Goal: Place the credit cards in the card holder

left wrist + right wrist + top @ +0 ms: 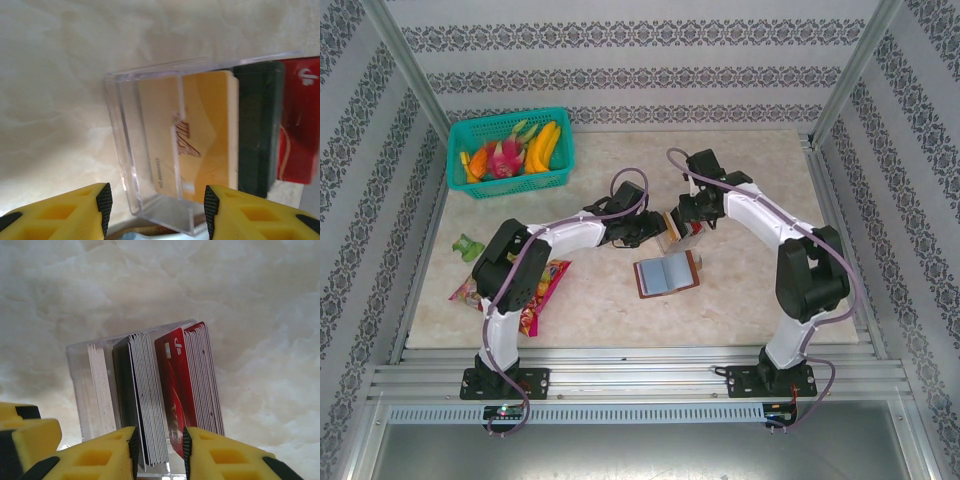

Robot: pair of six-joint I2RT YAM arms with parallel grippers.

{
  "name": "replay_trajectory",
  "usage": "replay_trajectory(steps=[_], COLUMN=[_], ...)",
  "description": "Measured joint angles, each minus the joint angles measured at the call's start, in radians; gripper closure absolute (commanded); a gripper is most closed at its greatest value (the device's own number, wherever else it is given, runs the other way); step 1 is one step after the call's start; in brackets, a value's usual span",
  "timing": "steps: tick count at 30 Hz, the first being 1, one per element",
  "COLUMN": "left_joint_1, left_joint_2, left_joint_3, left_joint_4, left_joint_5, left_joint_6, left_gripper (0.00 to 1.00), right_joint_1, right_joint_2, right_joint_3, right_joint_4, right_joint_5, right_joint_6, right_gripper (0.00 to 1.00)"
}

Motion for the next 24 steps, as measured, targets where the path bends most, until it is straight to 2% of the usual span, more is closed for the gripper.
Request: replay_trajectory(steps=[11, 24], left_joint_1=[0.033, 0.034], left_joint_2=[0.058, 0.118], left_joint_3=[0.034, 0.037], left_joint_4=[0.056, 0.114], left_joint_5=[0.056, 0.09], left_joint_6=[-0.044, -0.109], left_gripper=[0.43, 0.46], right_joint_1=[0.053, 0.088], right_joint_2=[0.113, 0.179], right_joint_3=[0.095, 0.118], right_joint_4=[-0.045, -0.051], right_joint_5=[0.083, 0.204], right_joint_6=[-0.058, -0.1], right_gripper=[0.66, 0.65])
